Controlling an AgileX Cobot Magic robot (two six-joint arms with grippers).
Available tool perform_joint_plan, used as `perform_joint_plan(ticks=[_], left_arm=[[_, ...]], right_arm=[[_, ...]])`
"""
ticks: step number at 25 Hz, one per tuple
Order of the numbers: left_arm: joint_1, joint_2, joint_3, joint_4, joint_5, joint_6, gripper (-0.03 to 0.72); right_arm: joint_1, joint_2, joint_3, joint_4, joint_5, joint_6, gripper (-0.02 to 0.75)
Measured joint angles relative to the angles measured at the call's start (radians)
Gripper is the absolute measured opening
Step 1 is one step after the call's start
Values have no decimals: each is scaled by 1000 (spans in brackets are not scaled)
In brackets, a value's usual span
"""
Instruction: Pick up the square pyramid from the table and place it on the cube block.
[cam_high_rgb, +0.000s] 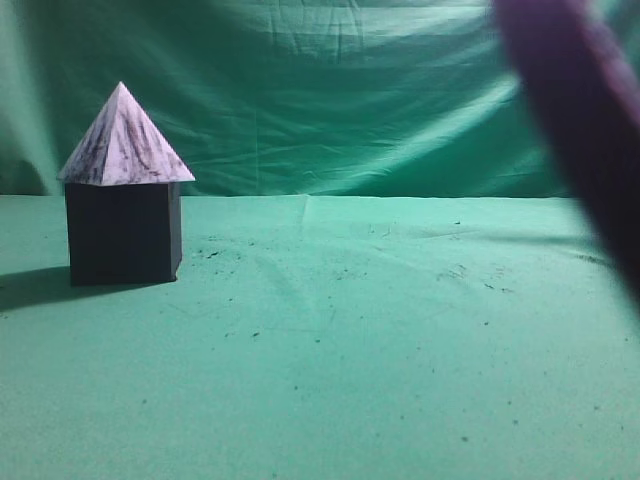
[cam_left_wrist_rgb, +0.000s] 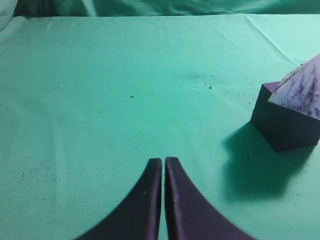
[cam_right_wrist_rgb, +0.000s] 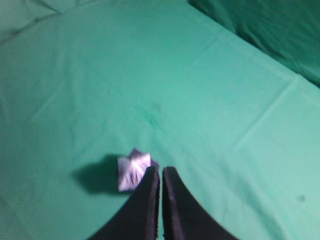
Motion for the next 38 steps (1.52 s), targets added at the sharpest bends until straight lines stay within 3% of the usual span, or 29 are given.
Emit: perform_joint_plan(ticks=[4,13,20,26,30,38], left_arm=[[0,0,0,0,0,0,0],[0,0,0,0,0,0,0],[0,0,0,0,0,0,0],[0,0,0,0,0,0,0],[0,0,0,0,0,0,0],[0,0,0,0,0,0,0]], right_arm=[[0,-214,258,-12,0,36,0],[0,-682,806,-14,-260,58,0],[0,-876,898,-22,-96,119,0],[-12,-925,968,-39,-167,52,0],[-128,-1027,1159,18,-397,-53,0],[-451,-1339,1629,57,-814,-88,0]])
